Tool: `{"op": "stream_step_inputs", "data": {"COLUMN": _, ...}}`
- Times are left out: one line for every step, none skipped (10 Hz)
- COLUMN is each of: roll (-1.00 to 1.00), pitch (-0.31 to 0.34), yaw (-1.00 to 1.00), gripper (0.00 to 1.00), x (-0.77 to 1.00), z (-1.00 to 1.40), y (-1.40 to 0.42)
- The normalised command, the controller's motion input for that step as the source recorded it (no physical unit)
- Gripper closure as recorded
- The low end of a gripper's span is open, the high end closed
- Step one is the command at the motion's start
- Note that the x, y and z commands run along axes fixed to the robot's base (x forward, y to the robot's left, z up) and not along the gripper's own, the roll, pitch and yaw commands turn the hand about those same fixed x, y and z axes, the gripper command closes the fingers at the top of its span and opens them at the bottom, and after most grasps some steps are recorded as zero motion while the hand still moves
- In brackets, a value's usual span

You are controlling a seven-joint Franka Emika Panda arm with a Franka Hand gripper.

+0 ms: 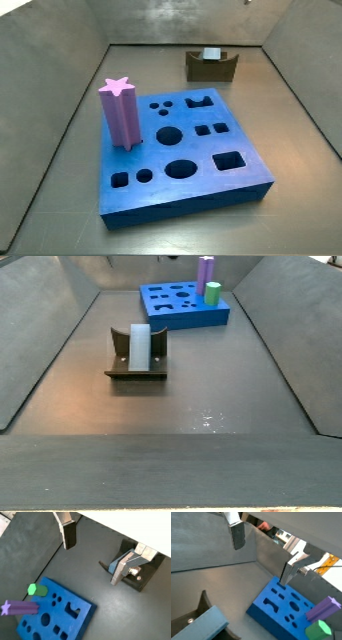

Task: Pick up the rectangle object. Move up. Place the rectangle object on the fixture. Regrasp the rectangle object. Move to above the board. Insert the rectangle object.
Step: Regrasp the rectangle object.

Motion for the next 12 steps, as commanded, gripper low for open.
{"op": "stream_step_inputs", "data": {"roll": 1.0, "pitch": -0.004, "yaw": 0.01, "gripper": 0.0, "x": -0.04, "z": 0.02, "y": -0.02}}
{"op": "stream_step_inputs", "data": {"roll": 1.0, "pitch": -0.009, "yaw": 0.01, "gripper": 0.0, "x": -0.04, "z": 0.02, "y": -0.04}}
{"op": "stream_step_inputs", "data": {"roll": 1.0, "pitch": -0.013, "yaw": 0.01, "gripper": 0.0, "x": -0.04, "z": 0.02, "y": -0.03}}
{"op": "stream_step_inputs", "data": {"roll": 1.0, "pitch": -0.019, "yaw": 0.01, "gripper": 0.0, "x": -0.05, "z": 0.01, "y": -0.03}}
{"op": "stream_step_inputs", "data": {"roll": 1.0, "pitch": -0.022, "yaw": 0.01, "gripper": 0.0, "x": -0.05, "z": 0.01, "y": -0.03}}
{"op": "stream_step_inputs", "data": {"roll": 1.0, "pitch": -0.029, "yaw": 0.01, "gripper": 0.0, "x": -0.05, "z": 0.01, "y": -0.03}}
{"op": "stream_step_inputs", "data": {"roll": 1.0, "pitch": -0.033, "yaw": 0.01, "gripper": 0.0, "x": -0.05, "z": 0.01, "y": -0.03}}
{"op": "stream_step_inputs", "data": {"roll": 1.0, "pitch": -0.039, "yaw": 0.01, "gripper": 0.0, "x": -0.05, "z": 0.01, "y": -0.03}}
{"op": "stream_step_inputs", "data": {"roll": 1.0, "pitch": -0.044, "yaw": 0.01, "gripper": 0.0, "x": -0.05, "z": 0.02, "y": -0.03}}
{"op": "stream_step_inputs", "data": {"roll": 1.0, "pitch": -0.05, "yaw": 0.01, "gripper": 0.0, "x": -0.04, "z": 0.02, "y": -0.03}}
{"op": "stream_step_inputs", "data": {"roll": 1.0, "pitch": -0.057, "yaw": 0.01, "gripper": 0.0, "x": -0.04, "z": 0.01, "y": -0.02}}
{"op": "stream_step_inputs", "data": {"roll": 1.0, "pitch": -0.062, "yaw": 0.01, "gripper": 0.0, "x": -0.04, "z": 0.01, "y": -0.02}}
